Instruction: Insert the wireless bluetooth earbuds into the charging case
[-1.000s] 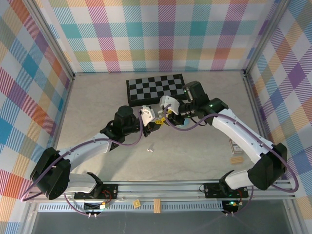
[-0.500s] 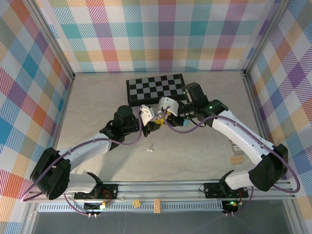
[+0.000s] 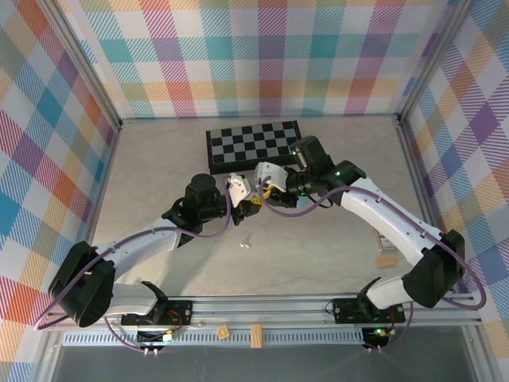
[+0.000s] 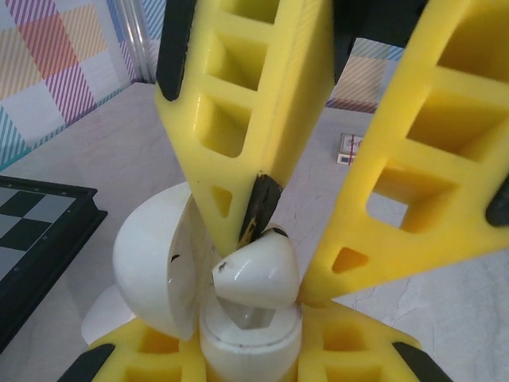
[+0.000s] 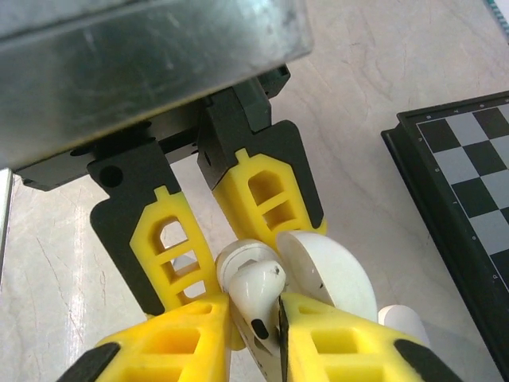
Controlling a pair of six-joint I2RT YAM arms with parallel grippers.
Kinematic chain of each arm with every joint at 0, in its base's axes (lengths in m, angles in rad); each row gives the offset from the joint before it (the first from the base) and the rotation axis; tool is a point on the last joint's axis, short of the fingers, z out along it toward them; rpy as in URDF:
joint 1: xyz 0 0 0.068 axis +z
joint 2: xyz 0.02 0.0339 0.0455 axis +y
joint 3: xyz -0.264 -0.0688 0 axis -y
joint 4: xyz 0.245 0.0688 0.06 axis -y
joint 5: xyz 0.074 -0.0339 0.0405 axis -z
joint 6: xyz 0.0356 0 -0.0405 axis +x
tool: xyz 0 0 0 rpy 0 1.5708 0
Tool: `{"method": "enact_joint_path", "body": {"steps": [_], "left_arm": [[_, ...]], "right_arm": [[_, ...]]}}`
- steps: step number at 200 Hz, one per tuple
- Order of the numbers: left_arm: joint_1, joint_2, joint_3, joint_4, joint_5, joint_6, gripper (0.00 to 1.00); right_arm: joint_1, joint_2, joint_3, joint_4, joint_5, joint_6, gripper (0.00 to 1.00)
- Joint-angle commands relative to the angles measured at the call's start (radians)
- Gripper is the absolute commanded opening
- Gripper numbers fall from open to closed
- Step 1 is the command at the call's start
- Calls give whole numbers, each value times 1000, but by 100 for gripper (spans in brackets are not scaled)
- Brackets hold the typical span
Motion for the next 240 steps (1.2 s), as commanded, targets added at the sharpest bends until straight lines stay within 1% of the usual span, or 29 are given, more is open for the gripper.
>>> {"method": "enact_joint_path", "body": {"steps": [1, 16, 34, 54, 66, 84, 121, 140, 158, 167, 185, 198, 216, 240], "left_arm": [[5, -26, 3, 75, 19, -10, 9], [5, -28, 3, 73, 17, -11, 9], [5, -28, -1, 73, 13, -14, 9], [7, -26, -8, 85, 5, -24, 9], [7, -26, -14, 100, 3, -35, 9], [7, -30, -23, 132, 7, -55, 10], [7, -38, -29, 153, 9, -77, 10], [8, -35, -34, 174, 7, -92, 10], [7, -26, -42, 219, 7, -119, 10], [7, -21, -45, 241, 11, -132, 10], [8, -10, -45, 260, 16, -142, 10], [7, -7, -44, 266, 12, -145, 11], [7, -12, -44, 261, -11, -144, 11], [16, -27, -67, 254, -79, -131, 10]], "right_arm": [[10, -6, 6, -36, -3, 6, 16], [8, -20, -6, -7, 4, 22, 12], [6, -38, -25, 26, -2, 42, 11], [-11, -71, -63, 91, -42, 87, 10], [-30, -94, -90, 150, -78, 136, 8], [-57, -126, -138, 245, -140, 217, 8], [-90, -165, -209, 365, -190, 339, 8], [-116, -186, -262, 483, -221, 448, 7], [-135, -204, -332, 644, -224, 580, 7], [-141, -206, -364, 723, -216, 671, 7], [-145, -201, -401, 823, -218, 752, 7], [-145, -201, -414, 852, -224, 774, 7], [-148, -218, -434, 860, -188, 789, 6], [-180, -264, -500, 887, -97, 845, 6]]}}
